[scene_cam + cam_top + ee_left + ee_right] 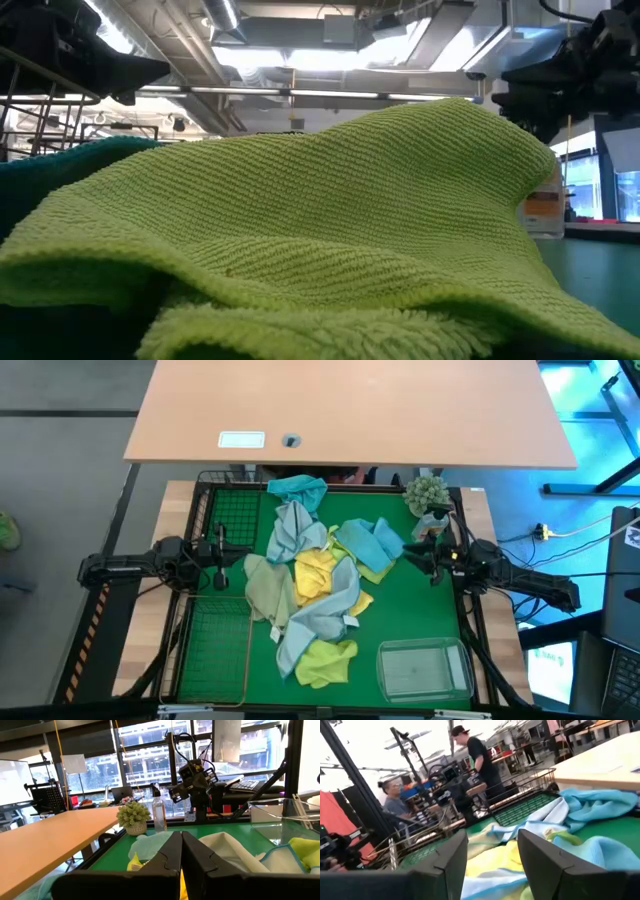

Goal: Sort microfiber towel by color & place in baskets
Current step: Put the bottom blue microfiber cloth into the transparent bin

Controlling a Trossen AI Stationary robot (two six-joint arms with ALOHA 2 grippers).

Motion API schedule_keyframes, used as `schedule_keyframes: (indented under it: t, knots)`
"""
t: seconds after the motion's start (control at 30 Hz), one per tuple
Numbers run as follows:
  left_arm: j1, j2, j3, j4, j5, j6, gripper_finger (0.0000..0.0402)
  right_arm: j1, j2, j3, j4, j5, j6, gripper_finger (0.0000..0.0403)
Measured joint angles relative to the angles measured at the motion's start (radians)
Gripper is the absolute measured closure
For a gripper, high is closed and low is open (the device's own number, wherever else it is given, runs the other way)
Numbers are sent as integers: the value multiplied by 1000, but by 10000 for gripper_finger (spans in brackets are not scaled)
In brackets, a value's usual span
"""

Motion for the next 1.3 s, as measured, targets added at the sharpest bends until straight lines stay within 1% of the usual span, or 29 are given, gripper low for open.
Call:
schedule_keyframes:
  t: [0.07, 0.2, 0.3, 0.4, 0.57, 0.73, 0.83, 0.9, 1.07, 1.2, 1.3]
  knots:
    - [0, 0, 0, 0, 0, 0, 401, 0, 4, 0, 34, 0, 1, 208]
    - [0, 0, 0, 0, 0, 0, 401, 0, 19, 9, 168, 0, 1, 168]
    - [0, 0, 0, 0, 0, 0, 401, 0, 48, 58, 181, -7, -23, 147]
    - [0, 0, 0, 0, 0, 0, 401, 0, 111, 125, 169, -11, -88, 140]
    - [0, 0, 0, 0, 0, 0, 401, -1, 273, 254, 89, 17, -221, 139]
    - [0, 0, 0, 0, 0, 0, 401, -1, 468, 399, -87, 80, -323, 139]
    - [0, 0, 0, 0, 0, 0, 401, -1, 582, 475, -201, 132, -354, 139]
    - [0, 0, 0, 0, 0, 0, 401, -1, 666, 518, -247, 168, -375, 139]
    - [0, 0, 0, 0, 0, 0, 401, -1, 852, 594, -281, 250, -398, 139]
    - [0, 0, 0, 0, 0, 0, 401, -1, 977, 638, -280, 322, -453, 139]
    - [0, 0, 0, 0, 0, 0, 401, -1, 1061, 670, -280, 366, -457, 139]
